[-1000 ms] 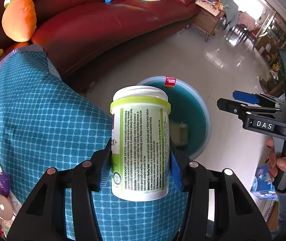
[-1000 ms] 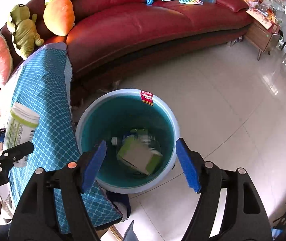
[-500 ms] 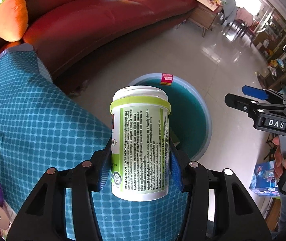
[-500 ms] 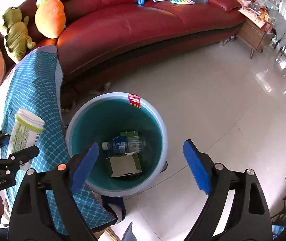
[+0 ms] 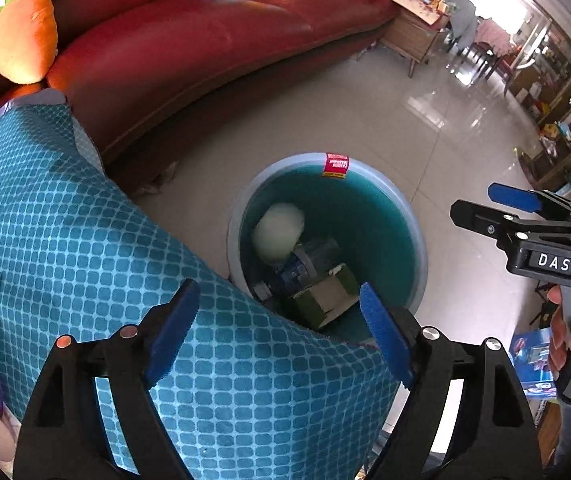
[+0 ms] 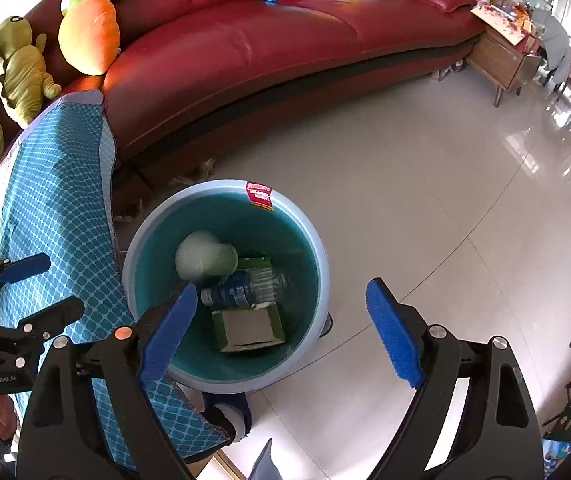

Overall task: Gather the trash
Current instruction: 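Lower the tub into the teal bin and open the left tool, then move both open tools back over the table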

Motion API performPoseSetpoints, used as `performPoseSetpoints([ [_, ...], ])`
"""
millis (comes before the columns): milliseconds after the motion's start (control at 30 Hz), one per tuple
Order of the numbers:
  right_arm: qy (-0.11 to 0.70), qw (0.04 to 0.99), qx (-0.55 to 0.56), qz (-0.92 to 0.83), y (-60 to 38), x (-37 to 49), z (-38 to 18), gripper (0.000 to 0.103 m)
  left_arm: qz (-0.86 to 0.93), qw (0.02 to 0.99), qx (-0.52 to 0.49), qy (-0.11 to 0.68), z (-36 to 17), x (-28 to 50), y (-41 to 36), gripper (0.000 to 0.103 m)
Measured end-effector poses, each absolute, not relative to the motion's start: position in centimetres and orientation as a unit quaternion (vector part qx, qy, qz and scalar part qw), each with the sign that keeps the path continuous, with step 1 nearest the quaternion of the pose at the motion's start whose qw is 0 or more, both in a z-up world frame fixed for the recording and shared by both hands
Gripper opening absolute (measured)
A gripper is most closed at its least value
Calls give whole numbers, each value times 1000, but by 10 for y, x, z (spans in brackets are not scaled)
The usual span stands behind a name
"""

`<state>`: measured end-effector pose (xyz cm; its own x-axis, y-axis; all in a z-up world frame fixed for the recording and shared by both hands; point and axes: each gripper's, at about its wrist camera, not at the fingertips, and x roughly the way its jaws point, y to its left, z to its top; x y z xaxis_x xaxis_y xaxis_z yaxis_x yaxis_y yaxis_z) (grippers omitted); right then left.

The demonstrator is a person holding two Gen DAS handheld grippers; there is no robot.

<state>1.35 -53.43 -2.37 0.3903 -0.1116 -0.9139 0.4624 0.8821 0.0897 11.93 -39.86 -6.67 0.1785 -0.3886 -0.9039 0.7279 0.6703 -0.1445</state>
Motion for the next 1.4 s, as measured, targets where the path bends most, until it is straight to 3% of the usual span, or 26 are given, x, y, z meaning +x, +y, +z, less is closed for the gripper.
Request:
performPoseSetpoints([
  [767,517,842,102,-116,-441,26,19,86,-311,795,117,507,-24,104,-274,90],
  [900,518,846,84,-94,-410,33,25,86,-288,808,99,504,-15,106,-230,91],
  [1000,520,848,74,-72,-385,43,30,86,-267,815,82,508,-7,111,-195,98],
  [1400,541,838,-3,66,-243,97,42,86,-158,854,3,495,18,117,-35,99],
])
